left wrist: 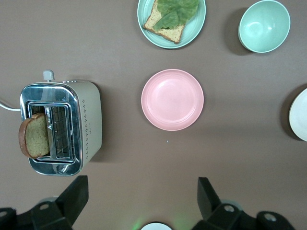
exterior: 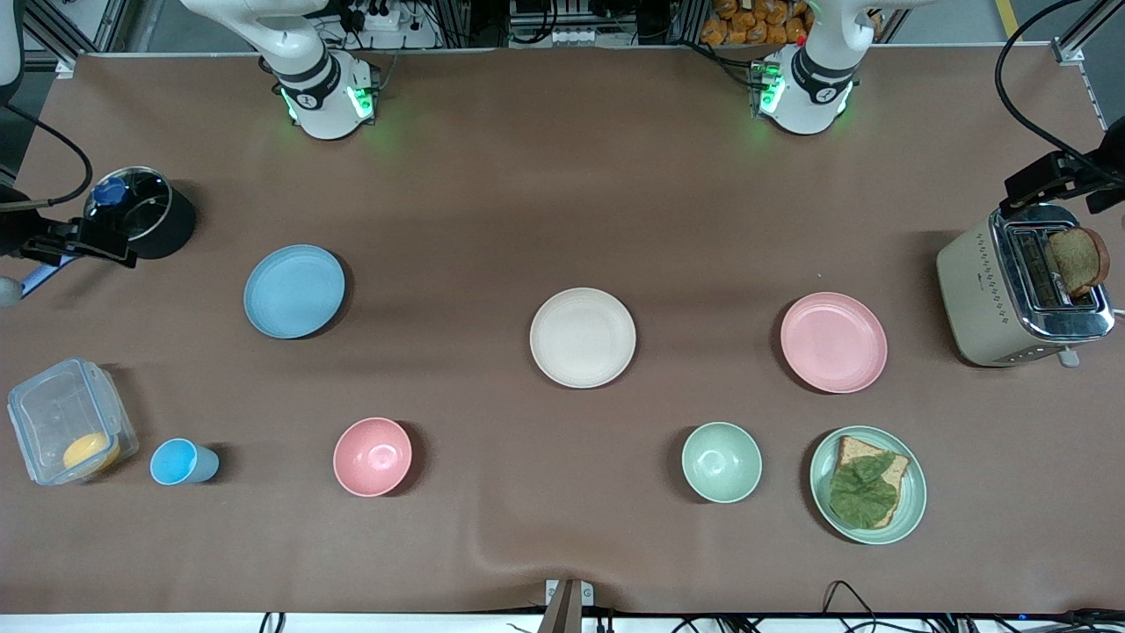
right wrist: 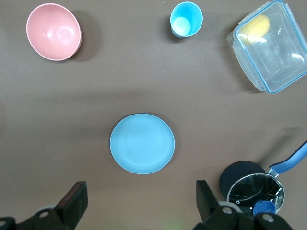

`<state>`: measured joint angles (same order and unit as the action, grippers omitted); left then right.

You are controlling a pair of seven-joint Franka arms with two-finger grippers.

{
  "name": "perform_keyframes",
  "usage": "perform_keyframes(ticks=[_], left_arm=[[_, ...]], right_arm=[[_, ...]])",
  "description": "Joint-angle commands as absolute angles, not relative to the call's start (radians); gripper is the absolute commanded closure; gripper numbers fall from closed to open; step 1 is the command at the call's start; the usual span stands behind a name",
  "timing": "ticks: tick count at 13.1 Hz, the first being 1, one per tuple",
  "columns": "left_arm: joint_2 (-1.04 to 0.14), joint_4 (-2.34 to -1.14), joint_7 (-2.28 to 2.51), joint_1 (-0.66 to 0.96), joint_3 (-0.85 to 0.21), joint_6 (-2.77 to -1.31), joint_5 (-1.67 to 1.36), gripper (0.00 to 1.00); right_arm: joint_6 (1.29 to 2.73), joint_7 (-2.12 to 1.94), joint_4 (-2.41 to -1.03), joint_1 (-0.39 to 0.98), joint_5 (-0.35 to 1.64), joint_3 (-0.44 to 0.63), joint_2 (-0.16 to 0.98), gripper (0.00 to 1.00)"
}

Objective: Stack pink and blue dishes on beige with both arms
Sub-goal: 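Reach the left gripper toward the rim of the pink plate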

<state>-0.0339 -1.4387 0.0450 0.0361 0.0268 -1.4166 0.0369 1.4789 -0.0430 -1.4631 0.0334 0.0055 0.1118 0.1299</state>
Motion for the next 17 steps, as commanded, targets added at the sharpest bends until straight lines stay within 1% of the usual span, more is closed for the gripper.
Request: perform_keyframes(ticks=[1, 4, 5, 6, 8, 10, 11, 14, 15, 16, 17], left_arm=[[-0.037, -1.424, 0.055, 0.031, 0.029, -1.399, 0.012, 0.00], [-0.064, -1.424, 0.038, 0.031, 0.031, -1.401, 0.021, 0.00], [-0.074, -1.437, 0.037, 0.031, 0.029, -1.422, 0.018, 0.00], [-0.095, -1.480, 0.035, 0.029, 0.028, -1.460, 0.015, 0.00], [-0.094, -1.624, 0.035, 0.031, 0.029, -1.616, 0.021, 0.00], [-0.086, -1.782, 0.032, -0.007, 0.026, -1.799, 0.023, 0.00], [-0.087, -1.837, 0.022, -0.011, 0.026, -1.853, 0.028, 0.00], [-0.121, -2.064, 0.017, -0.044, 0.026, -2.156, 0.029, 0.00], [-0.142, -2.124, 0.018, -0.046, 0.026, -2.257, 0.029, 0.00], [-0.185, -2.149, 0.017, -0.046, 0.025, -2.310, 0.029, 0.00], [-0.230, -2.151, 0.015, -0.055, 0.025, -2.327, 0.029, 0.00]], right_arm=[[1.479, -0.038, -1.479, 0.046, 0.021, 0.123, 0.115, 0.00], [1.479, -0.038, -1.480, 0.048, 0.021, 0.123, 0.114, 0.00], [1.479, -0.038, -1.480, 0.048, 0.021, 0.123, 0.115, 0.00], [1.479, -0.038, -1.480, 0.048, 0.021, 0.123, 0.114, 0.00], [1.479, -0.038, -1.480, 0.048, 0.021, 0.123, 0.114, 0.00], [1.477, -0.038, -1.480, 0.046, 0.021, 0.123, 0.115, 0.00], [1.477, -0.038, -1.480, 0.046, 0.021, 0.123, 0.115, 0.00], [1.479, -0.040, -1.480, 0.035, 0.020, 0.124, 0.123, 0.00], [1.477, -0.041, -1.485, 0.029, 0.020, 0.130, 0.132, 0.00], [1.476, -0.041, -1.491, -0.007, 0.020, 0.130, 0.135, 0.00], [1.473, -0.063, -1.493, -0.046, 0.021, 0.129, 0.147, 0.00]])
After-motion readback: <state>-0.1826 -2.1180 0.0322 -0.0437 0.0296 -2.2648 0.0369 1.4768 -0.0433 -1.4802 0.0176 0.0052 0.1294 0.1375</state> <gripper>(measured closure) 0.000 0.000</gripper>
